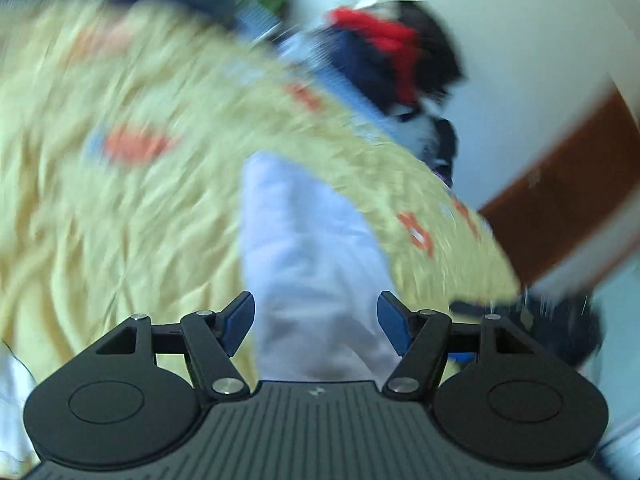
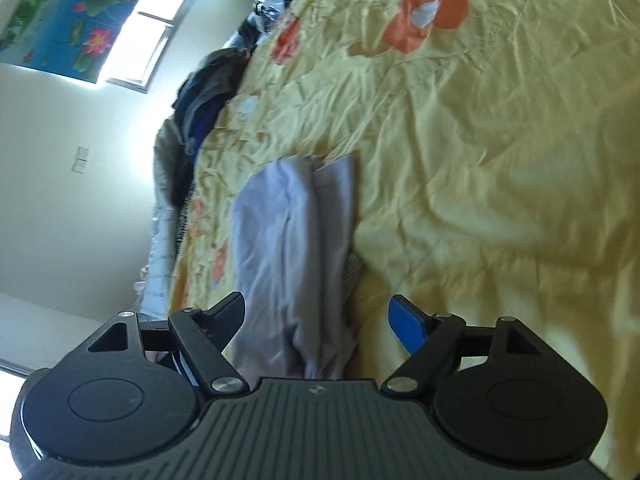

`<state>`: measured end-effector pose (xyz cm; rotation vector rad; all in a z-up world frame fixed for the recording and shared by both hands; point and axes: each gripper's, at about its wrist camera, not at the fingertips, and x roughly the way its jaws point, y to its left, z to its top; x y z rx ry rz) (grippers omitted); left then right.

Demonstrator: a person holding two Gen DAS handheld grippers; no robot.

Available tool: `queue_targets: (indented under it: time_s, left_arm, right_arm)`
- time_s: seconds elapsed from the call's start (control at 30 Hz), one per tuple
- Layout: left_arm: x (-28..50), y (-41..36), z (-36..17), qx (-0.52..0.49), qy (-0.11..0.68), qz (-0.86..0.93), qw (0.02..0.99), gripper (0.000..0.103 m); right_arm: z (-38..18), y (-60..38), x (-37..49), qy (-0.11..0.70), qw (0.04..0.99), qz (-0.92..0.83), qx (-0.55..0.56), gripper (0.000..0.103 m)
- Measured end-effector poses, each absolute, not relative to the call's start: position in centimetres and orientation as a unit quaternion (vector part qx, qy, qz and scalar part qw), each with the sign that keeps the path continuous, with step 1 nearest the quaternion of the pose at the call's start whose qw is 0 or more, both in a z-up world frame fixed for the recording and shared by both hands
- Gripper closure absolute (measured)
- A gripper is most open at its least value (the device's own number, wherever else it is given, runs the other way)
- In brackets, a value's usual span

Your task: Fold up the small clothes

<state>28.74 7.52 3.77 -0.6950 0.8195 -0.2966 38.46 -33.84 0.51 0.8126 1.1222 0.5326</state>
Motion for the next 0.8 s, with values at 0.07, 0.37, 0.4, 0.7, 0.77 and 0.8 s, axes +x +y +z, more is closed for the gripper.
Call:
queue_targets:
  time_s: [0.07, 0.37, 0.4, 0.7, 0.77, 0.8]
  left_arm:
    - [30.4, 8.6, 2.1, -0.37, 0.415, -0.127, 0.821, 0.036]
    - [33.9, 7.8, -0.7, -0.431, 0.436, -0.145, 0.777, 0.042]
    - [34.3, 7.5, -0.8, -0.428, 0.442, -0.14, 0.776, 0.058]
    - [34.5, 6.1, 1.6, -0.349, 0.451, -0.129, 0.812, 0.09]
    - [34.2, 6.4, 2.8, -0.336, 0.443, -0.135, 0.82, 0.091]
    - [34.1, 6.9, 3.4, -0.333, 0.439, -0.135, 0.824, 0.091]
  right_arm:
    - [0.0, -33.3, 39.5, 0.519, 0.733, 0.246, 0.365, 0.026]
    - [-1.6, -28.4, 41.4, 0.545, 0.704, 0.286, 0.356, 0.025]
    - [-1.6, -28.0, 41.6, 0.547, 0.699, 0.289, 0.358, 0.028]
    - [-1.1, -25.7, 41.3, 0.55, 0.725, 0.287, 0.301, 0.079]
    - [-0.6, -25.2, 41.0, 0.541, 0.724, 0.298, 0.306, 0.08]
    - [-0.4, -24.7, 41.0, 0.538, 0.722, 0.306, 0.31, 0.08]
